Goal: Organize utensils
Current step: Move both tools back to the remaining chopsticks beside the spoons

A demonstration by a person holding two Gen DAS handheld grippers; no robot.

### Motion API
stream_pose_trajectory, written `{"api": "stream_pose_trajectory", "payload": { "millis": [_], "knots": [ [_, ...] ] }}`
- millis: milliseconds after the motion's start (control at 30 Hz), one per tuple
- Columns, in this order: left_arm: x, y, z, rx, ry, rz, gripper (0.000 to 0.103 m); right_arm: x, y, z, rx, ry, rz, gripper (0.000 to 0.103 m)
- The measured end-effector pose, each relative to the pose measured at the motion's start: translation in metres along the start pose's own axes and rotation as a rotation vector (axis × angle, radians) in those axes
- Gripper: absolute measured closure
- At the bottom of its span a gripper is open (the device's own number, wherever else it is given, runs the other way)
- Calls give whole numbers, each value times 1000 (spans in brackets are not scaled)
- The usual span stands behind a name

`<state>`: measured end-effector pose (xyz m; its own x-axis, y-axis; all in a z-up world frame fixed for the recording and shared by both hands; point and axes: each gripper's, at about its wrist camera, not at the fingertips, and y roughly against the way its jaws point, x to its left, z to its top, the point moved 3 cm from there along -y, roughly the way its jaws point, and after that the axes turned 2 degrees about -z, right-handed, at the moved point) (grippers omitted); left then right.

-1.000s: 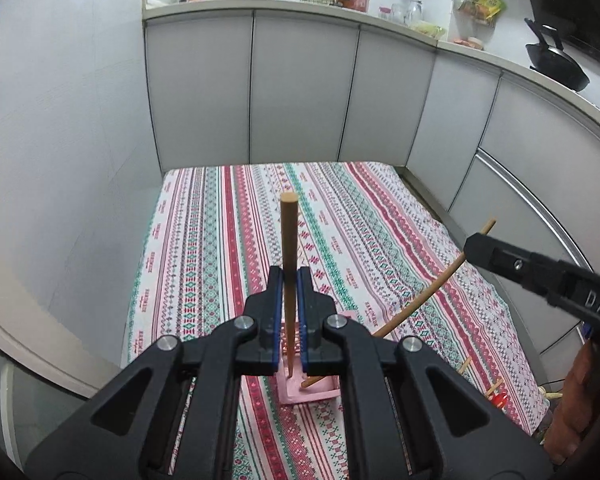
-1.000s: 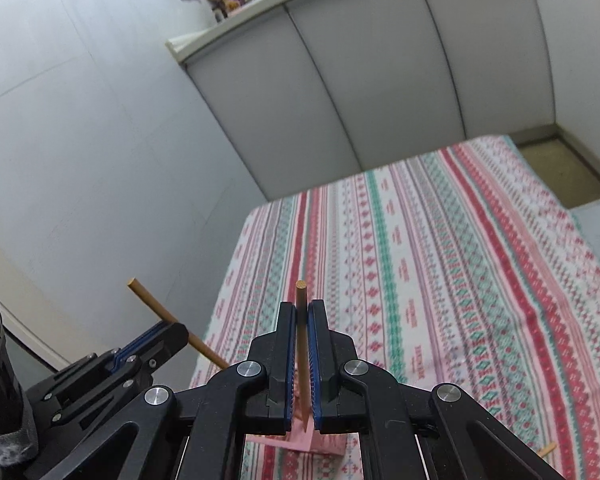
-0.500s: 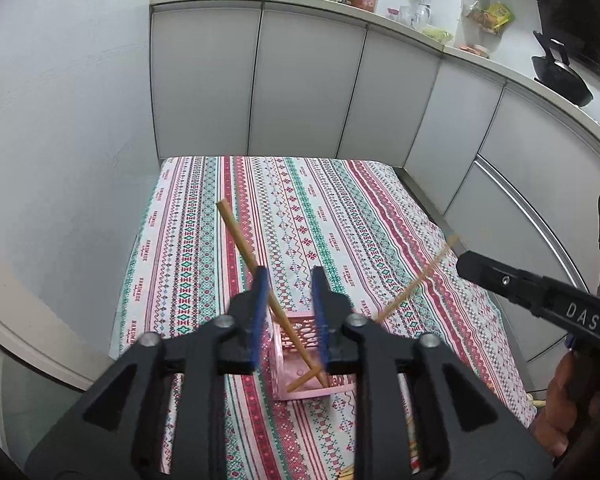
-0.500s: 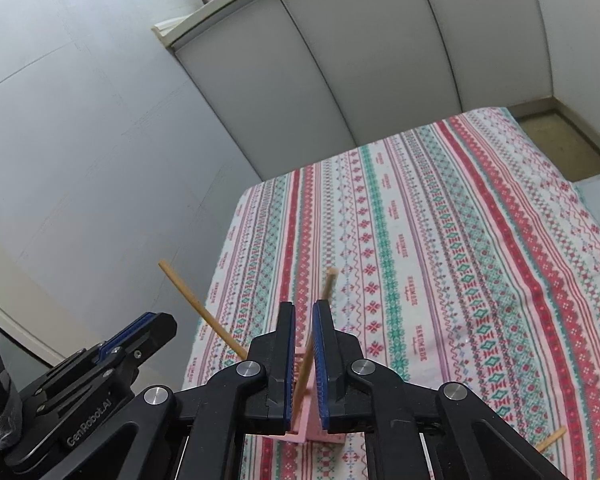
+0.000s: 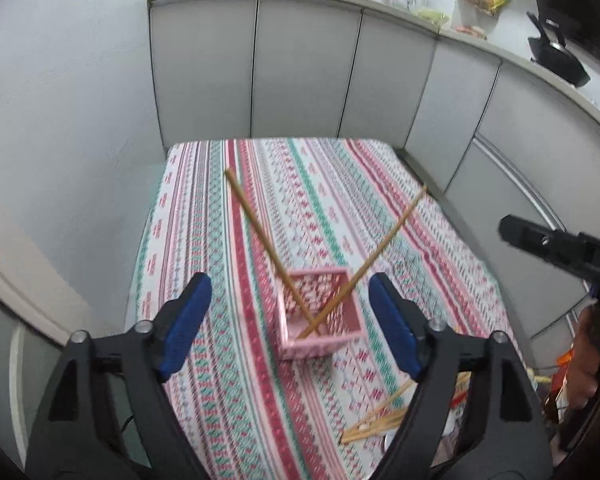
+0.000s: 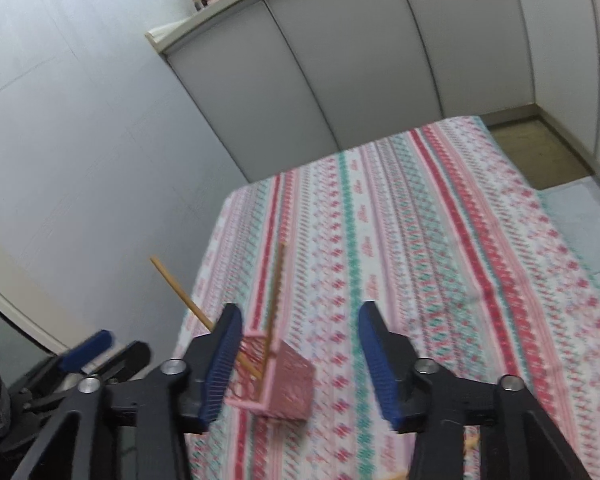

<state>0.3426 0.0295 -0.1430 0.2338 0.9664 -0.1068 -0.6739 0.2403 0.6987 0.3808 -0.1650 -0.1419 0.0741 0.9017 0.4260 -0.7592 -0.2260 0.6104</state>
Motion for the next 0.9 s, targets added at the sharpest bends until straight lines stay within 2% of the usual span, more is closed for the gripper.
{"api": "stream_pose_trajectory", "payload": {
  "millis": [300,567,733,900],
  "knots": [
    [-11,-8,-38,173,-58,-21,18,-45,11,-30,140,3,-120,18],
    [-52,-22,-75,289,-195,-79,18,-95,12,-59,288,-68,-202,17],
    [-82,-36,-89,341,-281,-94,18,-123,17,-71,337,-93,-264,17],
    [-109,-53,-97,380,-322,-106,18,-145,19,-83,385,-106,-303,17]
  ]
}}
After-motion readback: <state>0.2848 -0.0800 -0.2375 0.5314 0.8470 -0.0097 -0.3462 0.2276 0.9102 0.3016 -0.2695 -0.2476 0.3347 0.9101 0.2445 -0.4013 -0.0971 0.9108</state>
